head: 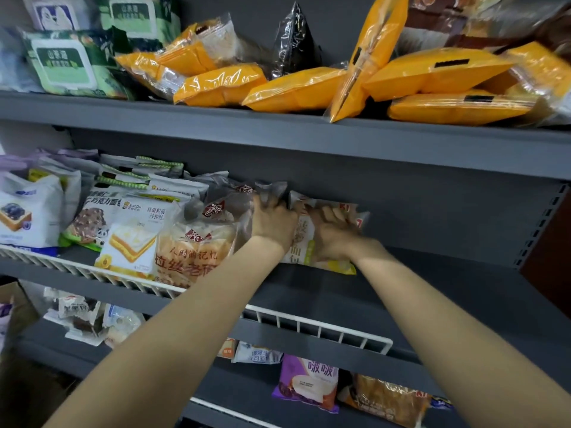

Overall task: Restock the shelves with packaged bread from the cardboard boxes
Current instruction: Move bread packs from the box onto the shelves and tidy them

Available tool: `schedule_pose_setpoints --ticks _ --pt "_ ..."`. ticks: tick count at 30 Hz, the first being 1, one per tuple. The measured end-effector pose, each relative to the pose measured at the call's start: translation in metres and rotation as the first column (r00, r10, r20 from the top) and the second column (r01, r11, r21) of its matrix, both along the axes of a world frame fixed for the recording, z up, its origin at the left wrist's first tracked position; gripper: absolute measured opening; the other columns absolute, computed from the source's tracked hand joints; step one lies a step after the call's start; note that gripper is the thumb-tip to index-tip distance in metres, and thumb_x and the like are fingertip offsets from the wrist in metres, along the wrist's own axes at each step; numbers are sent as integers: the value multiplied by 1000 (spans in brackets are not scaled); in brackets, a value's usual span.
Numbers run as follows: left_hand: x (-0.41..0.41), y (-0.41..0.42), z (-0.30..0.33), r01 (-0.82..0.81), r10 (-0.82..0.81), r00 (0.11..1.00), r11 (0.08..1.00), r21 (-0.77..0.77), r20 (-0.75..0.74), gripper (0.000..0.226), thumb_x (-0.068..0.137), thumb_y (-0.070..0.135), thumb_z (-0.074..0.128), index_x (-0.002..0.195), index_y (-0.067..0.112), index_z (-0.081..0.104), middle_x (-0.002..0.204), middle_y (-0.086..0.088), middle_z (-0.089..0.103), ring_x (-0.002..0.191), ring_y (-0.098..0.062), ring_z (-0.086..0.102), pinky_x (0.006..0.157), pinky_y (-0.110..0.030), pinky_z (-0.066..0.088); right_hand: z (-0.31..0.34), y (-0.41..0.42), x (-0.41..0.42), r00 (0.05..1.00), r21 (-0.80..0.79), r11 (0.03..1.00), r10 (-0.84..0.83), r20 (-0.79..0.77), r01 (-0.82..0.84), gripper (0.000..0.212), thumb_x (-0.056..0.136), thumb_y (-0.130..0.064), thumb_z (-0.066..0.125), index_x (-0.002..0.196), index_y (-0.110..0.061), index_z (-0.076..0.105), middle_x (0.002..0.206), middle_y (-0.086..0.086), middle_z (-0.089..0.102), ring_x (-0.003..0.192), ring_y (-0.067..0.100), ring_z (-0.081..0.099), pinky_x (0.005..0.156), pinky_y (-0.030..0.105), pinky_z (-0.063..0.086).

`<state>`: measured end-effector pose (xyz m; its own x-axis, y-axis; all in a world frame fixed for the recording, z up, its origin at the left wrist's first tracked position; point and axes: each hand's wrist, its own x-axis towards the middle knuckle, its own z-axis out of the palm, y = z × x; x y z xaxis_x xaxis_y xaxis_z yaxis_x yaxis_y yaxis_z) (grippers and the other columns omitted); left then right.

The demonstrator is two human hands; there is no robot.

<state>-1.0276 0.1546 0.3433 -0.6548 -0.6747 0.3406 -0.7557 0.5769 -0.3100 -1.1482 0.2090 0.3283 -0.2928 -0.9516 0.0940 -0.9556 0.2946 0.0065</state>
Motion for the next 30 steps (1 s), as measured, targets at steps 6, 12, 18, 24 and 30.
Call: schedule_pose_setpoints --ticks 6,12,18,24,30 --pt "2 12 12 45 -46 998 999 -7 -49 48 91 16 50 138 17 40 140 -8 45 138 -29 26 110 -52 19 -10 6 2 999 -192 981 30 -36 -37 108 69 -32 72 151 -21 3 152 6 15 145 24 7 119 41 -8" --pt "55 20 28 135 -117 883 991 7 -454 40 90 29 50 129 20 51 130 -6 51 123 -27 43 97 -39 33 12 22 50 962 -415 908 166 218 -62 60 87 -14 59 142 -17 36 144 8 36 131 27 34 107 31 29" --pt "157 14 34 166 -10 704 974 151 -710 23 92 19 51 113 12 57 91 -9 66 86 -32 61 70 -39 50 33 22 147 790 -591 793 454 411 -148 21 90 -14 55 108 -19 65 99 -6 67 88 10 62 82 24 49" --pt "295 -28 -10 -10 265 638 942 336 -723 14 91 22 53 99 14 63 84 -9 69 78 -30 64 67 -43 54 15 -25 280 642 -473 804 581 500 -360 18 93 -13 54 106 -15 66 95 0 66 81 12 59 72 24 45" --pt "463 -80 -87 -154 537 620 798 582 -572 14 89 17 52 87 9 63 81 -16 66 82 -33 61 59 -33 38 -63 -107 432 604 -224 826 538 588 -518 21 95 -17 52 112 -15 64 107 5 67 92 18 62 80 33 51"
